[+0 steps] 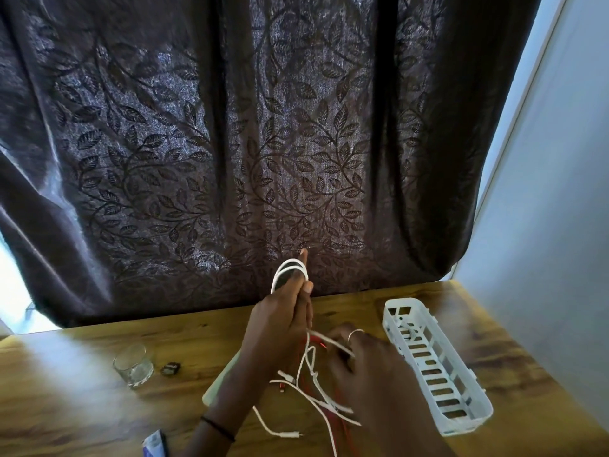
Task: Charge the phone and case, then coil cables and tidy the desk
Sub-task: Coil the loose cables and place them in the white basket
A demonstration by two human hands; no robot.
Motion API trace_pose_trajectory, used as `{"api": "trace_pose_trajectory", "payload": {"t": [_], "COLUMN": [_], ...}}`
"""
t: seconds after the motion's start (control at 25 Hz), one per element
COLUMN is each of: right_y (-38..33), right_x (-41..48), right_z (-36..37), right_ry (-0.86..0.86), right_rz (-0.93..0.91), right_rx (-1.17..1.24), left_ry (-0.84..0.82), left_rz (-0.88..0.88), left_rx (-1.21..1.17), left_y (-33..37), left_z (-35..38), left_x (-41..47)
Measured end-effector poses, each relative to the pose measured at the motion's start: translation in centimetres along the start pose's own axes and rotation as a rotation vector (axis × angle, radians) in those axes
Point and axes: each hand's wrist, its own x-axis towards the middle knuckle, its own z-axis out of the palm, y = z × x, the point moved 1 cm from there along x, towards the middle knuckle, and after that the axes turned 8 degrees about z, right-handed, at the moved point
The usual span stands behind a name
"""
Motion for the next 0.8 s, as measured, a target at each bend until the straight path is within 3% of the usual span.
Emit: {"api": "trace_pose_trajectory", "payload": {"t": [0.12,0.2,0.4,0.56,0.8], "right_y": [-0.2,0.0,0.6,0.7,0.1], "right_x": [1.4,2.9,5.9,7.5,8.5], "right_z": [-2.0,-3.0,-3.8,-4.9,-5.1], "right_ry": [0.080,0.140,0.198,0.232,0.095], "right_rz": [-0.048,-0.035,-0.111,-0.200,-0.270], "right_rx": [-0.006,-0.001,0.079,0.251,0.611], "left_ry": [-0.100,-0.178,-0.320,-0.480,-0.463], "left_rz": [0.074,0.048,-0.304,-0.364,-0.336], "left_rx": [0.116,0.014,-0.652,-1.081,-1.652], "left_y": [-0.5,-0.9,-0.7,-0.9,0.0], "left_z": [-0.4,-0.3,0.1,-0.9,-1.3], "left_x": [0.3,0.6,1.2,1.7,2.4]}}
